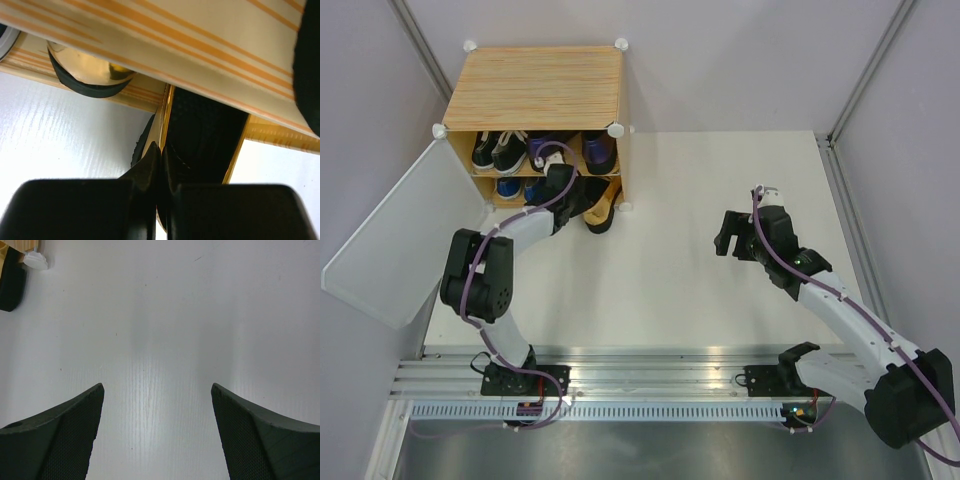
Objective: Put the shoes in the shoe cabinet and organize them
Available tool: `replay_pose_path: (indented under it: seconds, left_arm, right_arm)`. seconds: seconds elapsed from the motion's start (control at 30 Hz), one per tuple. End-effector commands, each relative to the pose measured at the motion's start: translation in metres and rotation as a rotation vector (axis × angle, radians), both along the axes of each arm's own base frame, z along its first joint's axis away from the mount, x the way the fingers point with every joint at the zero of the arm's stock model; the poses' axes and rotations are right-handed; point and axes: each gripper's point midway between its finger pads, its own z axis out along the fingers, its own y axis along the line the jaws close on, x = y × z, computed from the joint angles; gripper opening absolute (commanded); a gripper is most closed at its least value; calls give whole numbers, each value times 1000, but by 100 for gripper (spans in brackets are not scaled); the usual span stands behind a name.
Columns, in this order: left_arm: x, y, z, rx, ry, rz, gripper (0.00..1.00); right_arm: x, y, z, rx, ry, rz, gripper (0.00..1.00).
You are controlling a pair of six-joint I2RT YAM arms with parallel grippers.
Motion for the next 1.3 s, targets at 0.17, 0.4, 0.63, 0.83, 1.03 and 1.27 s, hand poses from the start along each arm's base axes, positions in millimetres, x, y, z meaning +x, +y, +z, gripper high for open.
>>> replay_pose_path:
  seconds: [0.17, 0.4, 0.63, 0.83, 1.03, 1.27]
  left_arm:
    - [22, 2, 36, -245, -109, -11, 2]
    - [30, -11, 38, -372, -113, -28, 2]
    - [42, -17, 54, -420, -152, -33, 2]
    - [45, -13, 75, -398, -166, -20, 2]
    - [41, -3, 85, -338, -174, -1, 2]
    - [45, -4, 94, -337, -183, -11, 2]
  right_arm:
    - [9, -3, 9, -15, -37, -18, 91]
    - [10, -4, 9, -21, -36, -22, 91]
    - [10, -5, 8, -25, -34, -24, 90]
    - [11, -5, 7, -30, -31, -24, 91]
    - [10, -4, 7, -29, -32, -22, 91]
    - [11, -5, 7, -29, -32, -24, 91]
